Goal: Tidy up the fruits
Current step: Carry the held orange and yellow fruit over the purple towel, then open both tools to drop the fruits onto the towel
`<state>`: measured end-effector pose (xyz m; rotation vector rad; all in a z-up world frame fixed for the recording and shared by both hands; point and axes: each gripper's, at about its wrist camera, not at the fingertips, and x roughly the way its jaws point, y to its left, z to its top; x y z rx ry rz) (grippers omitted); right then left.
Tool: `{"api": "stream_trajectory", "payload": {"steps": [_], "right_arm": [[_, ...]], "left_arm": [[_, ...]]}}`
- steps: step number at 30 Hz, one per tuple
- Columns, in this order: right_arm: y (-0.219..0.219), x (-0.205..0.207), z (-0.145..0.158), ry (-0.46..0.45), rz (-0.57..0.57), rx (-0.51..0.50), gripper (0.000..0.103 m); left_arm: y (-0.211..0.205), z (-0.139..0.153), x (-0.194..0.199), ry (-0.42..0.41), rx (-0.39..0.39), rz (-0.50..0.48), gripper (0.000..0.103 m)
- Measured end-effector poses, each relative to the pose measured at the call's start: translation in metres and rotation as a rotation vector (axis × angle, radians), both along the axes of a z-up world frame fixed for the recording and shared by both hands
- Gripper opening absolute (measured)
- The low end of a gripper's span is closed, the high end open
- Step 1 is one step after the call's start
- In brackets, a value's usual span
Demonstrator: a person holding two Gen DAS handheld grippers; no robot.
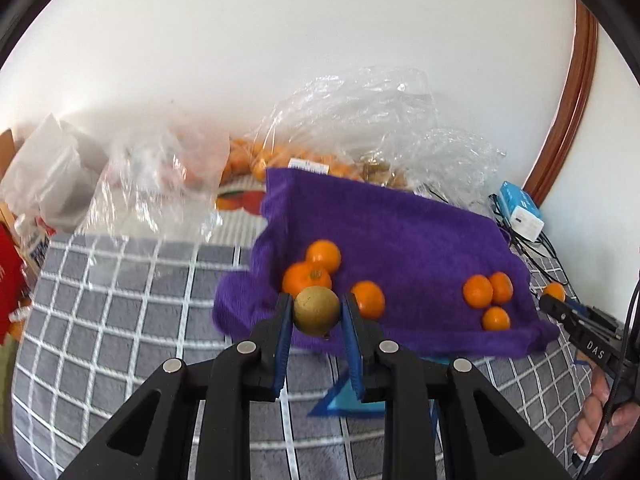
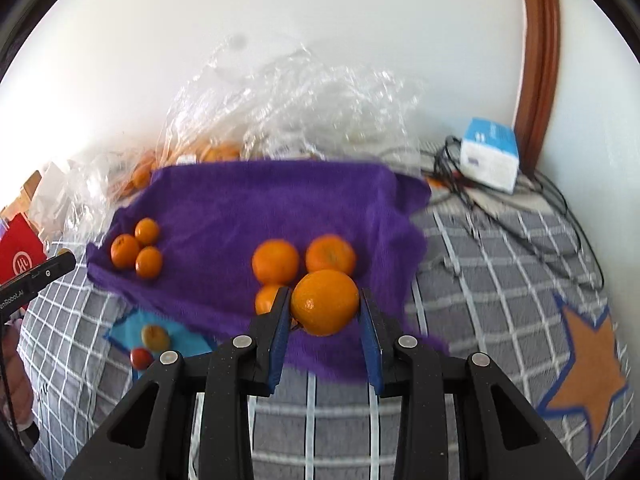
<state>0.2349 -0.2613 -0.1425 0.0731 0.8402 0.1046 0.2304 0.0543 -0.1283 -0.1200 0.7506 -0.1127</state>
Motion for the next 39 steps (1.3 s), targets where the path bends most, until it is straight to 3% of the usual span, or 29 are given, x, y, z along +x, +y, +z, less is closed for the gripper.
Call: {"api": "stream_trajectory", "payload": {"steps": [6, 13, 17, 23, 27, 31, 39], "right_arm": [[0.002, 0.052, 0.007, -0.02, 0.005, -0.014, 0.033], [0.004, 0.114, -0.03, 0.09, 0.011, -0.039, 0.033], [0.006, 0.128, -0.054, 0.141, 0.018, -0.078, 0.033], [0.002, 0.13, -0.06, 0.158, 0.024, -0.065, 0.034], [0.003, 0.126, -0.058, 0.165, 0.04, -0.091, 0.042], [-0.001, 0.116, -0.045, 0.125, 0.028, -0.059, 0.054], [-0.007, 0.087, -0.023, 0.065, -0.019, -0.054, 0.055]], "left_arm": [[-0.009, 0.013, 0.034, -0.005, 0.034, -0.01, 0.023], [-0.011, 0.0, 0.072, 0.051, -0.002, -0.014, 0.023], [-0.021, -0.013, 0.088, 0.085, -0.001, -0.037, 0.023], [-0.041, -0.03, 0.102, 0.134, -0.012, -0.069, 0.023], [-0.051, -0.036, 0.109, 0.166, -0.009, -0.078, 0.023], [-0.061, -0.043, 0.112, 0.196, 0.012, -0.089, 0.023], [-0.073, -0.06, 0.119, 0.277, 0.041, -0.091, 0.023]]}}
